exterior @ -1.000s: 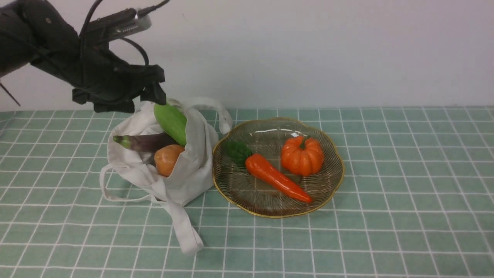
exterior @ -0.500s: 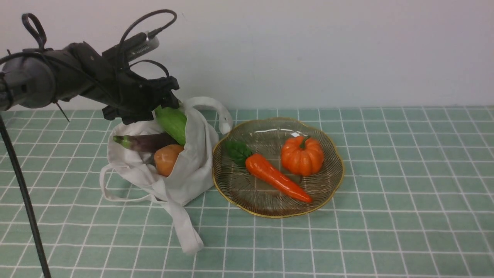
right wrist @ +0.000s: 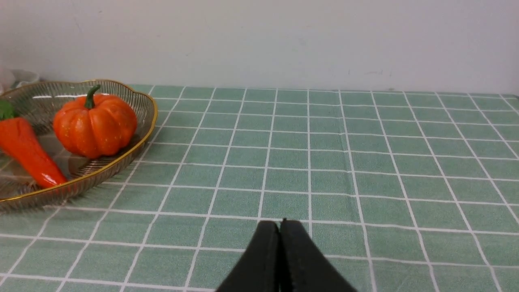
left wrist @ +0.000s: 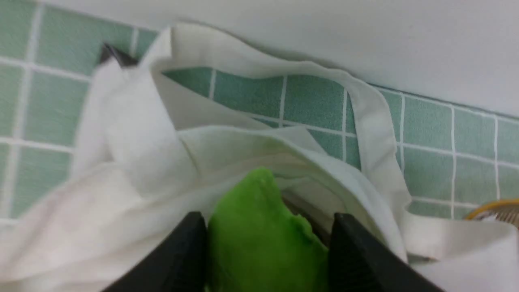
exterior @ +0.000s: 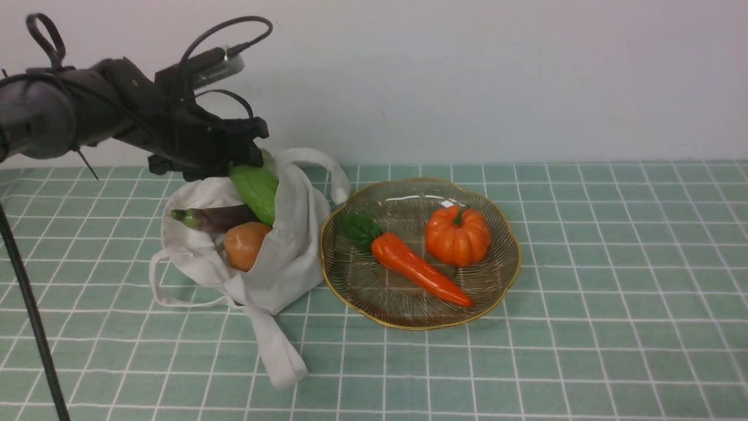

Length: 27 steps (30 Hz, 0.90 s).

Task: Take vegetables from cloth bag on blue coffee tablecloth place on plate.
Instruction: 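Place the green vegetable from the bag onto the plate with the left gripper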

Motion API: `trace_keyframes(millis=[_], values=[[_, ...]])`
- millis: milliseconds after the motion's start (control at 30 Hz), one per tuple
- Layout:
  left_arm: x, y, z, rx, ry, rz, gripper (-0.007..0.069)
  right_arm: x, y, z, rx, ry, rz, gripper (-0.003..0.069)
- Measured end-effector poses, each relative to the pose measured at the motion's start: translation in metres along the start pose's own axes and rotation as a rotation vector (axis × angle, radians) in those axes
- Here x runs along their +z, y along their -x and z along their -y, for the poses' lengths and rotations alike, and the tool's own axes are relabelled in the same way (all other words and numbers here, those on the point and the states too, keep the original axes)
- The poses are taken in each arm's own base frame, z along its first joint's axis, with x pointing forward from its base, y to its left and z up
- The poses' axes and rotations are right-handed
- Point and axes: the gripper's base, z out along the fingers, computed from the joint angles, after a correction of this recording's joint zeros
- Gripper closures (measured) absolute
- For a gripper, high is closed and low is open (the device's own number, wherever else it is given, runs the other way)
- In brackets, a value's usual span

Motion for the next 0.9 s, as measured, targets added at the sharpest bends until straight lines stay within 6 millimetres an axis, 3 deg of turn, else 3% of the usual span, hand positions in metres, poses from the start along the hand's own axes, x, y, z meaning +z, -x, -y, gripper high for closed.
trace_keyframes(millis=[100, 133, 200, 300, 333, 400, 467, 500, 600, 667, 733, 767, 800, 833, 900], values=[[-0.043, 0.012, 0.000, 0.081, 0.048, 0.024, 0.0280, 0.000, 0.000, 0.000, 0.000, 0.000, 0.000, 0.0674], [-0.043, 0.012, 0.000, 0.081, 0.048, 0.024, 0.0280, 0.000, 0.000, 0.000, 0.000, 0.000, 0.000, 0.0674], [-0.083, 0.017, -0.006, 0.124, 0.113, 0.009, 0.0280, 0.000, 0.000, 0.000, 0.000, 0.000, 0.000, 0.0674], [-0.115, 0.015, -0.005, 0.123, 0.145, -0.032, 0.0280, 0.000, 0.000, 0.000, 0.000, 0.000, 0.000, 0.0674], [-0.117, 0.014, -0.004, 0.120, 0.146, -0.035, 0.0280, 0.000, 0.000, 0.000, 0.000, 0.000, 0.000, 0.0674], [-0.143, 0.008, 0.010, 0.105, 0.118, -0.071, 0.0280, 0.000, 0.000, 0.000, 0.000, 0.000, 0.000, 0.0674], [-0.151, 0.005, 0.019, 0.101, 0.084, -0.083, 0.0280, 0.000, 0.000, 0.000, 0.000, 0.000, 0.000, 0.0674], [-0.155, 0.000, 0.033, 0.112, 0.028, -0.103, 0.0280, 0.000, 0.000, 0.000, 0.000, 0.000, 0.000, 0.0674], [-0.147, -0.014, 0.072, 0.184, -0.120, -0.162, 0.0280, 0.000, 0.000, 0.000, 0.000, 0.000, 0.000, 0.0674], [-0.129, -0.027, 0.102, 0.225, -0.214, -0.213, 0.0280, 0.000, 0.000, 0.000, 0.000, 0.000, 0.000, 0.0674], [-0.120, -0.032, 0.113, 0.232, -0.239, -0.220, 0.0280, 0.000, 0.000, 0.000, 0.000, 0.000, 0.000, 0.0674], [-0.100, -0.042, 0.133, 0.253, -0.273, -0.223, 0.0280, 0.000, 0.000, 0.000, 0.000, 0.000, 0.000, 0.0674], [-0.099, -0.041, 0.133, 0.252, -0.274, -0.214, 0.0280, 0.000, 0.000, 0.000, 0.000, 0.000, 0.000, 0.0674], [-0.079, -0.049, 0.147, 0.264, -0.289, -0.204, 0.0280, 0.000, 0.000, 0.000, 0.000, 0.000, 0.000, 0.0674], [-0.060, -0.058, 0.163, 0.276, -0.304, -0.173, 0.0280, 0.000, 0.000, 0.000, 0.000, 0.000, 0.000, 0.0674]])
